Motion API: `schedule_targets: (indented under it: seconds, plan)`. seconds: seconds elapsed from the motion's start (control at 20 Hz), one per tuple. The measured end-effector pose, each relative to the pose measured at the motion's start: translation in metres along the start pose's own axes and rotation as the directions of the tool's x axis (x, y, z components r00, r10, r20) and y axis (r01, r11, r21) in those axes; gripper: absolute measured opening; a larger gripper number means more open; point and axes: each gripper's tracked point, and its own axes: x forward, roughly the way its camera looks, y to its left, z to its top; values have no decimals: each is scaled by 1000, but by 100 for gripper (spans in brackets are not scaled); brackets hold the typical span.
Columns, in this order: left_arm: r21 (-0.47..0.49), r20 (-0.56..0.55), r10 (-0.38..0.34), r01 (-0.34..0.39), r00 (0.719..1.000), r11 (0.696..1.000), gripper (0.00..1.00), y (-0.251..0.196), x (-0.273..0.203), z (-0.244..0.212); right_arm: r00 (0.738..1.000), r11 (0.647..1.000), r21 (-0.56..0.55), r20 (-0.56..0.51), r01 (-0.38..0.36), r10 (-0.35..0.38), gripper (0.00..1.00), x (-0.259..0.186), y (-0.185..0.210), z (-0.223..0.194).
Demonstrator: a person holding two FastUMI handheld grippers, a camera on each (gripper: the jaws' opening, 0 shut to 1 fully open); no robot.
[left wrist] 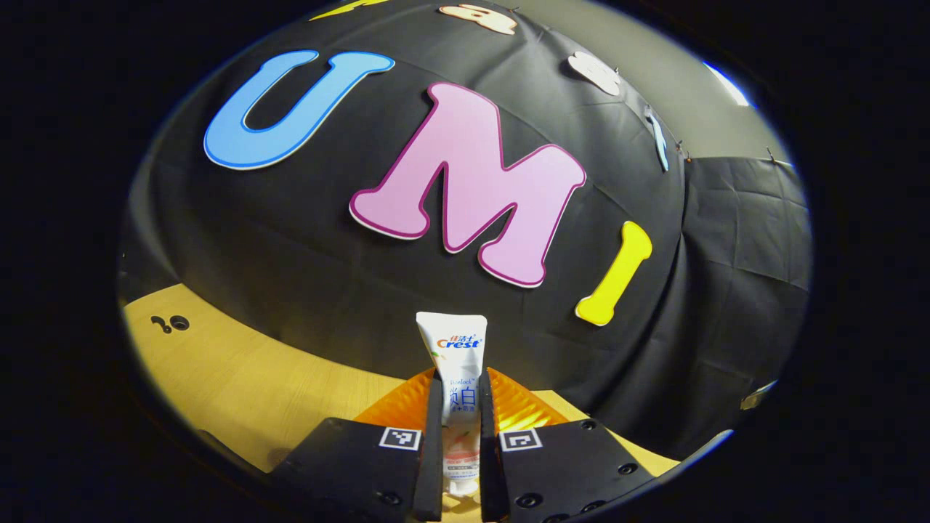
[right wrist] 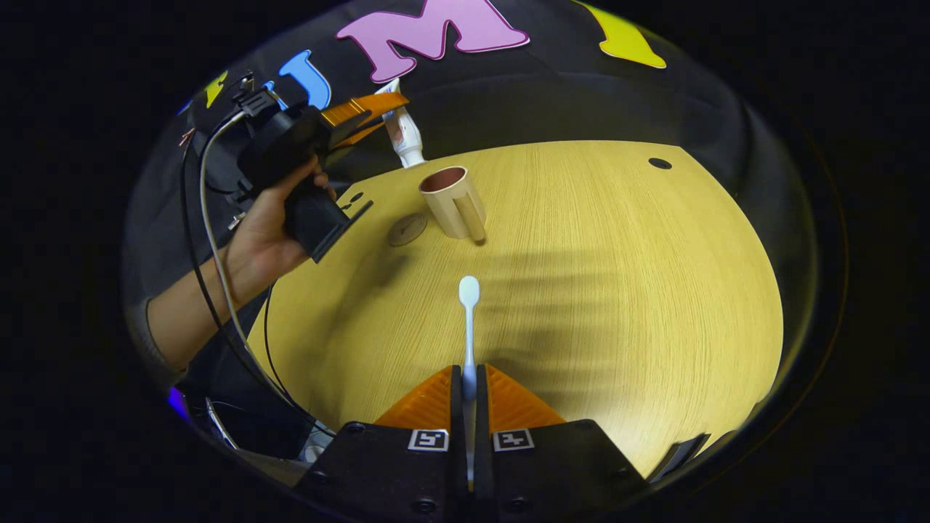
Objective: Put the toothbrush and toothpaste on the desktop into the cup, then pick up the cup and place it on the coaster on the desktop.
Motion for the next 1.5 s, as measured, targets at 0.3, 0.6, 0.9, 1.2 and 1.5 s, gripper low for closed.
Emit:
schedule_targets:
  seconds: [0.3, 0.6, 0.9, 1.2, 1.5]
  plan:
    - [25, -54, 27, -26, 998, 999, 25, 21, 19, -43, 999, 1000, 12, 31, -15, 14, 7, 11, -9, 16]
    - [57, -146, 60, -52, 988, 997, 29, 33, 23, -81, 1000, 1000, 18, 25, -19, 18, 7, 17, -15, 19]
    - [63, -228, 60, -47, 972, 997, 37, 31, 15, -115, 999, 998, 46, 41, -31, 29, 7, 16, -14, 30]
    - [92, -232, 95, -75, 968, 993, 59, 30, -7, -109, 993, 994, 73, 95, -79, 72, 7, 20, 1, 63]
    - [64, -213, 99, -87, 972, 994, 77, 30, -51, -89, 963, 986, 21, 219, -168, 159, 7, 27, 24, 130]
